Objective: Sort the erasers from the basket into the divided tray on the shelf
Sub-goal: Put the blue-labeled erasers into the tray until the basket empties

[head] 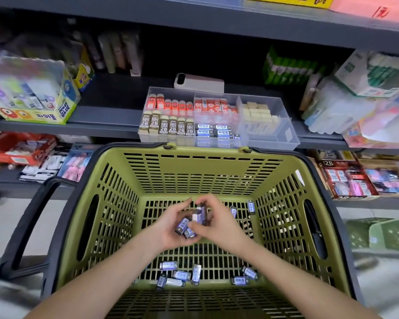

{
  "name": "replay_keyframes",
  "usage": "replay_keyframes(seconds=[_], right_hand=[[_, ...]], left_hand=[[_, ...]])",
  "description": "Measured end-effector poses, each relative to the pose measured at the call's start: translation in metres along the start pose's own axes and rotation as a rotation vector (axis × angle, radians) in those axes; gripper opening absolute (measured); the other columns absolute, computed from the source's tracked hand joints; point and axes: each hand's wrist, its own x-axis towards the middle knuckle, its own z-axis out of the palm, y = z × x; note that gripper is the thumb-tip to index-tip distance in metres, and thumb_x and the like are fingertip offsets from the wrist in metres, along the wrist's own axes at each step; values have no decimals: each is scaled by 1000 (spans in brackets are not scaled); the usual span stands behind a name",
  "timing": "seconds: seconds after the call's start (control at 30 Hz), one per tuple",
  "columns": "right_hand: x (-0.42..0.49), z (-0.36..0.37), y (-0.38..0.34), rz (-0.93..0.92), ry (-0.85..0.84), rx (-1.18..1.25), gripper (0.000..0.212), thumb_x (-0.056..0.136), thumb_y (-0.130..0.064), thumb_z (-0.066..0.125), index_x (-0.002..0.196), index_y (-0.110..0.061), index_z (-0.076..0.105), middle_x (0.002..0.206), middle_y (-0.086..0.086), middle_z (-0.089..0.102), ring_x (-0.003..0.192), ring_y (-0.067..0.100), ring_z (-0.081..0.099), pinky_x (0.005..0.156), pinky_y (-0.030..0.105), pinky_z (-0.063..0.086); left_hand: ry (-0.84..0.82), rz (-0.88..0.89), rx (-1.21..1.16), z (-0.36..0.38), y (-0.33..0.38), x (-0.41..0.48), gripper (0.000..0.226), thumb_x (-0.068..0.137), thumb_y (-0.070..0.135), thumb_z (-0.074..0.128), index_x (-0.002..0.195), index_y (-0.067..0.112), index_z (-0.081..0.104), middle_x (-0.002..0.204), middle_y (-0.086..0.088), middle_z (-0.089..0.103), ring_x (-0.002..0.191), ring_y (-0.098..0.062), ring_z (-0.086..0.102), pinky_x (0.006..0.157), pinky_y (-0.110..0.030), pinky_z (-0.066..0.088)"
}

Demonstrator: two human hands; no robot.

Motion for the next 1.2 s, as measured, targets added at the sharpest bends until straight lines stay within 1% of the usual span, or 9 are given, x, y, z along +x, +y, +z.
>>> replay_keyframes(seconds=[0.17,0.23,0.3,0.47,0.67,0.77,0.93,1.1,1.2], right_hand=[[2,-2,1,-49,56,-205,50,78,-55,60,122,-32,53,90,-15,59,62,-6,50,62,23,46],[10,-12,22,86,289,-81,34,87,-47,55,111,-24,61,83,-11,64,62,1,55,57,24,48],[15,-27,53,322,433,-256,40,90,-44,53,118,-16,58,108,1,65,67,7,56,49,18,41],[4,-27,118,606,197,-654,81,80,-64,55,140,-14,32,144,14,28,81,19,63,54,25,51],[30,-13,123,653,213,-846,65,86,-67,39,125,-15,35,133,19,32,84,25,58,48,25,41],[35,-10,123,658,221,-730,45,94,-46,44,121,-11,40,126,19,38,66,18,52,46,23,40],[32,-12,108,554,178,-480,22,90,-23,58,110,-15,53,113,9,51,73,12,58,63,18,52],[18,-15,47,283,246,1,11,85,-23,64,83,-18,55,62,-4,53,50,10,42,50,25,39],[3,-22,9,88,334,92,12,82,-25,68,85,-26,56,66,0,48,53,10,41,51,21,34]], left_hand=[[-44,-20,-51,2,-4,1,35,71,35,68,66,1,73,72,-14,67,57,-23,63,48,-26,52],[-48,-15,-30,1,-4,1,33,73,31,70,70,-1,73,73,-17,65,59,-25,62,40,-24,48],[-44,-9,1,1,-4,1,30,73,29,70,71,0,73,74,-18,65,60,-25,60,38,-23,45],[-53,17,22,0,-2,3,29,75,29,69,71,1,74,76,-18,65,60,-25,60,39,-22,44],[-23,62,38,-3,0,6,28,72,28,72,72,0,74,75,-17,65,57,-23,61,40,-23,45],[-15,60,66,-4,0,6,30,68,29,74,71,-1,72,71,-17,66,55,-22,61,40,-23,45],[46,76,244,-3,-1,4,43,66,42,74,77,1,67,71,-14,65,58,-20,60,43,-23,47],[-44,147,496,12,6,-13,54,71,52,64,104,9,67,72,-8,64,58,-15,59,45,-21,43],[-171,164,467,24,16,-30,51,72,52,64,104,12,65,75,-9,66,60,-18,62,41,-20,41]])
